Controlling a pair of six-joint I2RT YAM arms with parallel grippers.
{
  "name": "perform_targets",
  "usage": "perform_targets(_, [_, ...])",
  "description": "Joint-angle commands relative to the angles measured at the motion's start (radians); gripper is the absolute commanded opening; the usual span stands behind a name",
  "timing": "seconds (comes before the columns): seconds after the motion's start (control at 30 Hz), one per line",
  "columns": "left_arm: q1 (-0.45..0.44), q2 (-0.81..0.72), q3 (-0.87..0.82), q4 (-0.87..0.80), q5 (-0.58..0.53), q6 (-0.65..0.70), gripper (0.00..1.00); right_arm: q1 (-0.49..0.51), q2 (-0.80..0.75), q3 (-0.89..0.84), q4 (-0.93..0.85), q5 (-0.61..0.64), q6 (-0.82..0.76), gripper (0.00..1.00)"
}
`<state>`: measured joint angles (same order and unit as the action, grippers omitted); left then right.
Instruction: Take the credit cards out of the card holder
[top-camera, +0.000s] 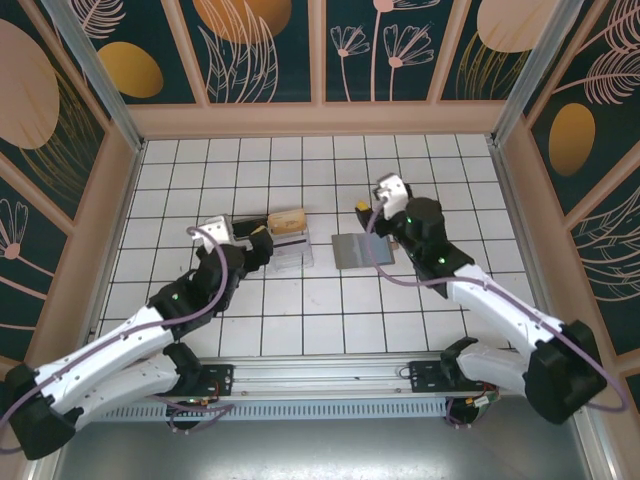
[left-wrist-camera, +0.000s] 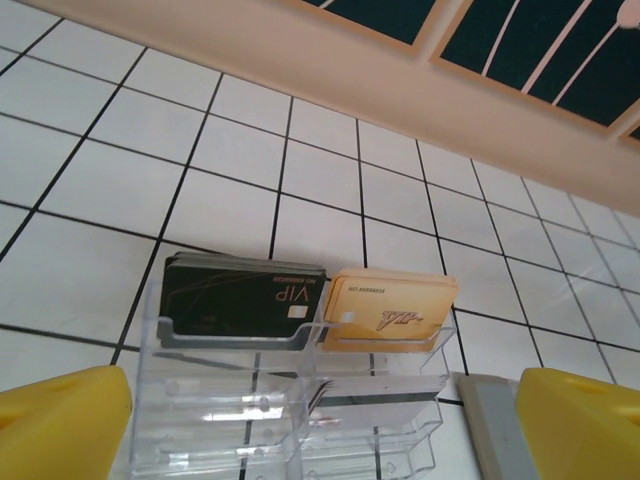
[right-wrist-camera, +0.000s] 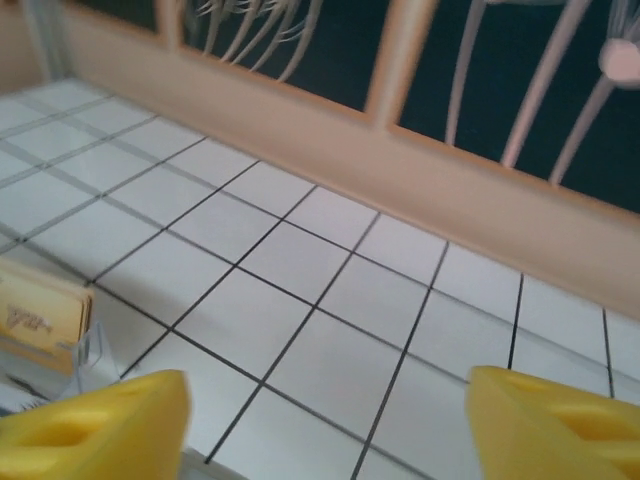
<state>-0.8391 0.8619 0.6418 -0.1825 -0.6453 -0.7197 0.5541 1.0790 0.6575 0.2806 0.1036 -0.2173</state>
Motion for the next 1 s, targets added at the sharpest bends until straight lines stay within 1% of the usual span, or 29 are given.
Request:
perform_targets(0.0, [0.009, 0.095, 0.1, 0.029, -0.023, 0.084, 0.99, -0.044, -0.082, -0.106, 0.129, 0.041, 0.184, 0.84])
perform_targets(0.03, [0.013, 0.134, 0.132, 0.017, -0.036, 0.094, 0.99, -0.056, -0.1, -0.131, 0.143, 0.077, 0.212, 0.98])
perform_targets(0.07, [0.021, 0.166, 0.156, 0.009, -0.047, 0.105, 0.99, -0.069, -0.113, -0.147, 0.152, 0.108, 0.236, 0.99])
perform_targets(0.2, [0.074, 0.283, 0.23, 0.024, -0.034, 0.17, 0.99, -0.126, -0.134, -0.191, 0.15, 0.208, 0.32, 0.99])
perform_targets(0.27, [0.116, 0.316, 0.268, 0.006, -0.014, 0.167, 0.99, -0.136, -0.13, -0.212, 0.16, 0.273, 0.328, 0.99])
perform_targets(0.33, [0.161, 0.333, 0.28, 0.02, -0.021, 0.188, 0.99, -0.149, -0.12, -0.228, 0.18, 0.337, 0.334, 0.99])
perform_targets(0.43, [0.219, 0.328, 0.241, 0.107, -0.086, 0.238, 0.99, -0.192, -0.09, -0.251, 0.221, 0.377, 0.341, 0.99])
perform_targets(0.47, [0.245, 0.323, 0.223, 0.135, -0.086, 0.253, 0.99, -0.211, -0.074, -0.257, 0.234, 0.382, 0.344, 0.99])
perform_targets(0.53, [0.314, 0.319, 0.202, 0.152, -0.033, 0.263, 0.99, -0.254, -0.028, -0.262, 0.256, 0.39, 0.36, 0.99])
perform_targets(0.6, [0.37, 0.326, 0.19, 0.153, -0.024, 0.242, 0.99, -0.291, 0.015, -0.253, 0.255, 0.394, 0.381, 0.99])
perform_targets(0.7, [0.483, 0.361, 0.175, 0.17, 0.014, 0.243, 0.99, -0.331, 0.072, -0.259, 0.317, 0.416, 0.378, 0.99])
perform_targets(0.77, [0.541, 0.391, 0.159, 0.19, -0.001, 0.257, 0.98, -0.354, 0.108, -0.26, 0.35, 0.435, 0.374, 0.99])
perform_targets(0.83, [0.576, 0.412, 0.113, 0.256, -0.001, 0.302, 0.99, -0.376, 0.155, -0.261, 0.39, 0.459, 0.35, 0.99])
perform_targets(0.9, [0.619, 0.421, 0.026, 0.375, 0.015, 0.357, 0.99, -0.411, 0.216, -0.237, 0.378, 0.471, 0.355, 0.99])
perform_targets(0.97, [0.672, 0.44, -0.014, 0.44, -0.003, 0.356, 0.99, -0.447, 0.274, -0.224, 0.393, 0.473, 0.373, 0.99])
